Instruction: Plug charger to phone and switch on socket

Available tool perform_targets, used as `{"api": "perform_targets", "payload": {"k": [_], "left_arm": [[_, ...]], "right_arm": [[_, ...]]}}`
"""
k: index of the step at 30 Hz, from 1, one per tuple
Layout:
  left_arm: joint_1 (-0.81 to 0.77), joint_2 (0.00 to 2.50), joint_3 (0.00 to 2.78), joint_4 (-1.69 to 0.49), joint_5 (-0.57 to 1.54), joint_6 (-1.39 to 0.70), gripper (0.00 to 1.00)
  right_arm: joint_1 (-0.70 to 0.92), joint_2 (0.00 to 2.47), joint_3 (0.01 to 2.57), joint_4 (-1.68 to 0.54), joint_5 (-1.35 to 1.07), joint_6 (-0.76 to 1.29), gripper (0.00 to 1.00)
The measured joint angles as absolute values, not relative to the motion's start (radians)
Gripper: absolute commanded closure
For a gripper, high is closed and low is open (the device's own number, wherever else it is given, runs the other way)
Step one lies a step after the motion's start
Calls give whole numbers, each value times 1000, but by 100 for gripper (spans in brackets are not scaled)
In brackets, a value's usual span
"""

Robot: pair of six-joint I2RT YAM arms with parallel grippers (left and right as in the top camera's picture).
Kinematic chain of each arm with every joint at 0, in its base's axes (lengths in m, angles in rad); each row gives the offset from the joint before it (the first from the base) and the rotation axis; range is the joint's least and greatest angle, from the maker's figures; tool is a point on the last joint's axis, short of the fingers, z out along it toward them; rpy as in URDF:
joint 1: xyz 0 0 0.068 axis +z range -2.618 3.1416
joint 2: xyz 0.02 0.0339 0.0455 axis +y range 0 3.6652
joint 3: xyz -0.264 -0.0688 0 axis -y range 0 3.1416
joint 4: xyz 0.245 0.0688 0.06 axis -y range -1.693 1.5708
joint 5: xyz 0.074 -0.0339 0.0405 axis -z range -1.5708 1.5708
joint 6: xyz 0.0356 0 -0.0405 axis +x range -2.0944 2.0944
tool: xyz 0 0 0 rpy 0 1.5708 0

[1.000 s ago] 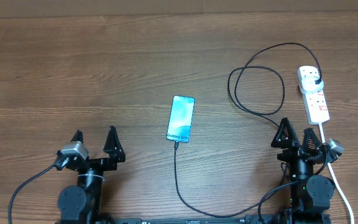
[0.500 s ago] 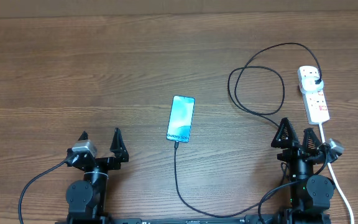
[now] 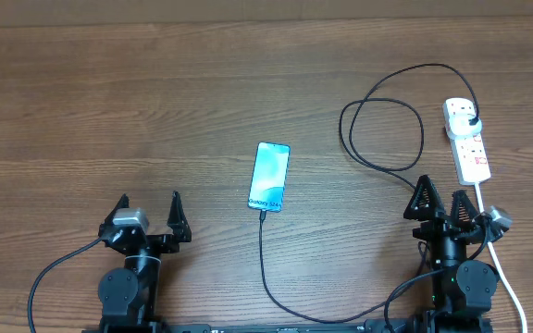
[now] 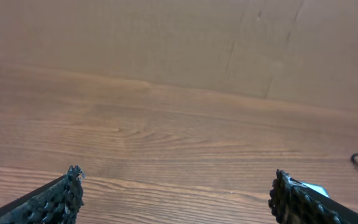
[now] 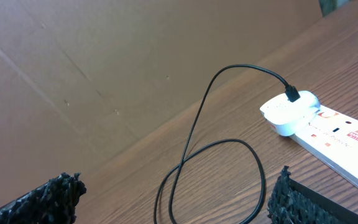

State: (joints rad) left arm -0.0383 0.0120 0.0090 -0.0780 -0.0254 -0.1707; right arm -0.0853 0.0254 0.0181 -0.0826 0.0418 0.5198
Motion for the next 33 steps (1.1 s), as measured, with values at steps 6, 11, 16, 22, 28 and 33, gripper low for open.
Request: {"api": "perform_targets", "payload": {"k": [6,11,16,22,28,33], "left_arm": [[-38,12,9,-78,-25,-119,0],[-38,12,9,-78,-25,-104,0],[-38,12,9,-78,-25,-101,0],[-38,12,9,-78,-25,-101,0],[-38,12,9,-78,-25,-100,0],[-38,12,9,-78,-25,-100,0]], "right_arm": [[-85,25,18,-83,41,520,0],[-85,25,18,-83,42,520,0],[-85,25,18,-83,42,520,0],[-85,25,18,-83,42,519,0],[-85,25,18,-83,43,505,0],[-84,25,18,-88,8,323,0]]}}
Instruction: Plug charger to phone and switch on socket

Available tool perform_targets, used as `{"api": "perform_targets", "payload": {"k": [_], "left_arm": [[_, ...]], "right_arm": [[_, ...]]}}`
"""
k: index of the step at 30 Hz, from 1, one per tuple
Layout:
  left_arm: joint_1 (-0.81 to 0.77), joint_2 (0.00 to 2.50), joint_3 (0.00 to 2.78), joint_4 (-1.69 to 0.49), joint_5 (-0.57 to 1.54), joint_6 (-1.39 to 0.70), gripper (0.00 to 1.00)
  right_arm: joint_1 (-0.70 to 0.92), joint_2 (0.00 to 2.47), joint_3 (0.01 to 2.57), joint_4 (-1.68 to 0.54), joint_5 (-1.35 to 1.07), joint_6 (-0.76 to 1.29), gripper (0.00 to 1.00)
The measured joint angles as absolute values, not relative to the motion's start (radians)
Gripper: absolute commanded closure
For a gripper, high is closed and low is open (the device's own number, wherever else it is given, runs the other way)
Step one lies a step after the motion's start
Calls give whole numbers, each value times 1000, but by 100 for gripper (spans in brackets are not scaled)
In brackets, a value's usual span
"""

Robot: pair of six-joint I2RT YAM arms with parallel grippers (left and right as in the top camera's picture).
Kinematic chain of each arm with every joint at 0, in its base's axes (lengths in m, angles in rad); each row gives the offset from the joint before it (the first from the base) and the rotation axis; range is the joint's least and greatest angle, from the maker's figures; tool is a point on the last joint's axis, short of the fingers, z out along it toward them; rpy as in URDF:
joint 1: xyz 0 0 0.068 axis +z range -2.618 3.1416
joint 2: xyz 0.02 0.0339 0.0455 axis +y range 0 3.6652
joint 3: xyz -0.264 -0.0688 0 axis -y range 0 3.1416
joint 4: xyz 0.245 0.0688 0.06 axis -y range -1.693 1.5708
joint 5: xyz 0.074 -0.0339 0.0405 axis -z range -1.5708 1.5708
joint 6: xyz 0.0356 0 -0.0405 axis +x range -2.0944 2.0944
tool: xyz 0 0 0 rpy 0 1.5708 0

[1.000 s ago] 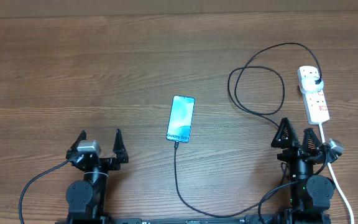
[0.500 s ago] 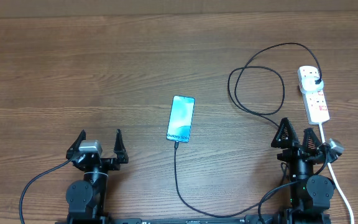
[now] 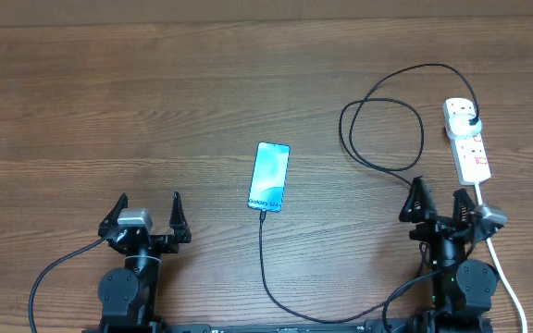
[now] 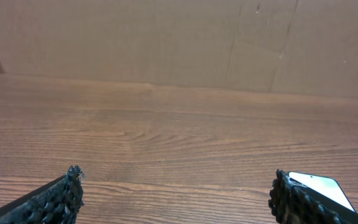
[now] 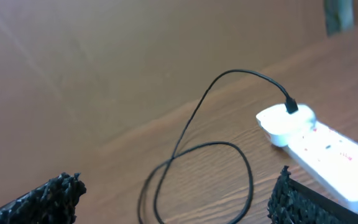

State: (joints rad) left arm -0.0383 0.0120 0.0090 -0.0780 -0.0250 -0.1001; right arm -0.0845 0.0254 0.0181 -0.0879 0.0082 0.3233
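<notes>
A phone [image 3: 269, 176] with a lit blue screen lies flat mid-table, a black charger cable [image 3: 265, 268] running from its near end. The cable loops [image 3: 382, 134] at the right and ends in a white adapter [image 3: 461, 115] plugged into the white socket strip [image 3: 472, 153]. The adapter [image 5: 284, 118] and strip [image 5: 334, 155] also show in the right wrist view. My left gripper [image 3: 148, 215] is open near the front left edge; the phone's corner [image 4: 319, 185] peeks past its right finger. My right gripper [image 3: 442, 207] is open at the front right, just short of the strip.
A brown cardboard wall [image 4: 166, 37] stands along the table's far edge. The strip's white mains lead [image 3: 505, 277] trails toward the front right corner beside my right arm.
Both arms have turned slightly: the left wrist view has swung right so the phone's corner appears, and the right gripper has shifted a little left. Phone, cable and strip lie unchanged.
</notes>
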Motion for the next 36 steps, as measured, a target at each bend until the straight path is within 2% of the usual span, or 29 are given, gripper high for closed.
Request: {"api": "perform_targets", "payload": {"k": [4,10,36], "left_arm": [[-38,12,9,-78,-25,-100,0],[-38,12,9,-78,-25,-101,0],[-38,12,9,-78,-25,-100,0]], "right_arm": [[-84,25,18,-90,-8,207,0],[-84,22,18,-90,-12,137,0],[-84,15,18,-89,-12,108,0]]}}
